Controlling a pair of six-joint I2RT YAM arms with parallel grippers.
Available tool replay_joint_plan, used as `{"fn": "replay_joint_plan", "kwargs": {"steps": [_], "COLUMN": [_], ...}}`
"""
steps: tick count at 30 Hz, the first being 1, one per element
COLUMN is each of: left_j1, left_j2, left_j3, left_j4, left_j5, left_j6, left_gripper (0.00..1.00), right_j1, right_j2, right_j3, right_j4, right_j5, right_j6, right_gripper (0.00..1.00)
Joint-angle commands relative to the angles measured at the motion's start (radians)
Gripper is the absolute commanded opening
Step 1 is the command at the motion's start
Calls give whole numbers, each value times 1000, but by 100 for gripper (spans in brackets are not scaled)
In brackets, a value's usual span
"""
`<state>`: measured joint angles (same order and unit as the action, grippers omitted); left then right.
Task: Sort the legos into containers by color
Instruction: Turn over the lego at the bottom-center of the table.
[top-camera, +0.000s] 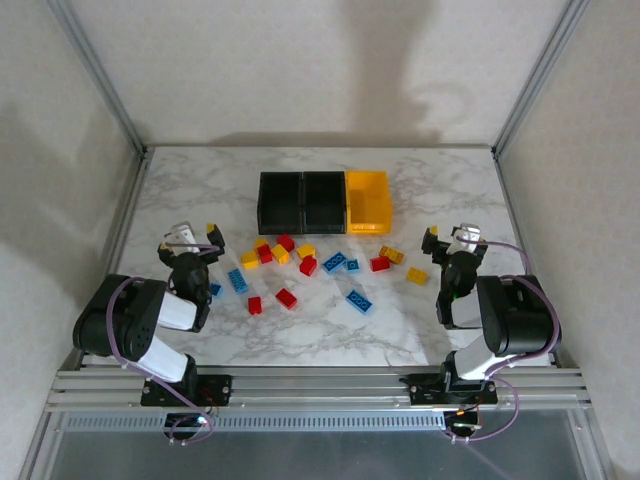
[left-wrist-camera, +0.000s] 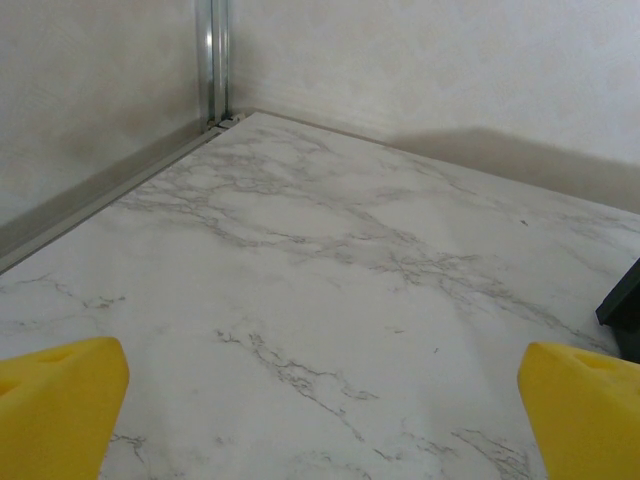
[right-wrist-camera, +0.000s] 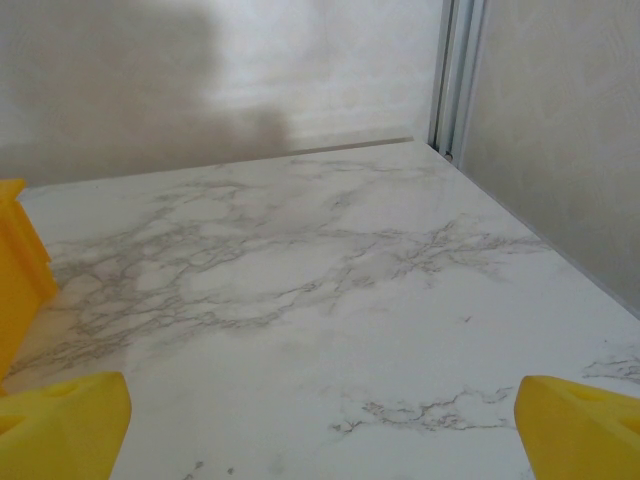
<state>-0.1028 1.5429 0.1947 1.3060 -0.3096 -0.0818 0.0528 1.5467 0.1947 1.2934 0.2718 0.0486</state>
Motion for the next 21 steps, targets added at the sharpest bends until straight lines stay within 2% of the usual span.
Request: {"fn": "replay_joint_plan", "kwargs": {"steps": [1, 4, 7, 9, 12, 13, 14, 15, 16, 17, 20, 21], "left_j1": [9, 8, 3, 5, 15, 20, 29, 40, 43, 35, 14, 8], "left_j2": [-35, -118, -187, -251, -342, -365, -376, -378, -382, -391, -419, -426], "left_j3": [36, 143, 167, 176, 243, 291, 336, 359, 374, 384, 418, 426], "left_j4": [-35, -288, -359, -389, -562, -686, -798, -841, -864, -888, -1017, -1056], "left_j5": [-3, -31, -57, -88, -86, -95, -90, -35, 58, 120, 246, 285], "left_j6": [-14, -19, -23, -90, -291, -403, -496, -520, -515, -522, -562, -571], "left_gripper": [100, 100, 99, 100, 100, 100, 100, 100, 100, 99, 100, 100], "right_j1": [5, 16, 15, 15, 12, 9, 8, 0, -23, -30, -25, -20], "right_j2": [-49, -175, -286, -350, -455, -497, -534, -553, -552, -541, -517, -519], "right_j3": [10, 51, 107, 137, 178, 196, 243, 294, 339, 380, 462, 479], "right_j4": [-19, -205, -306, -368, -463, -534, -702, -865, -944, -987, -1129, -1167], "right_j5": [11, 26, 0, -38, -104, -79, 1, 43, -51, -148, -324, -348], "right_j6": [6, -6, 15, 46, 162, 265, 422, 547, 551, 522, 525, 527], "right_gripper": [99, 99, 99, 99, 99, 99, 99, 99, 99, 92, 79, 79]}}
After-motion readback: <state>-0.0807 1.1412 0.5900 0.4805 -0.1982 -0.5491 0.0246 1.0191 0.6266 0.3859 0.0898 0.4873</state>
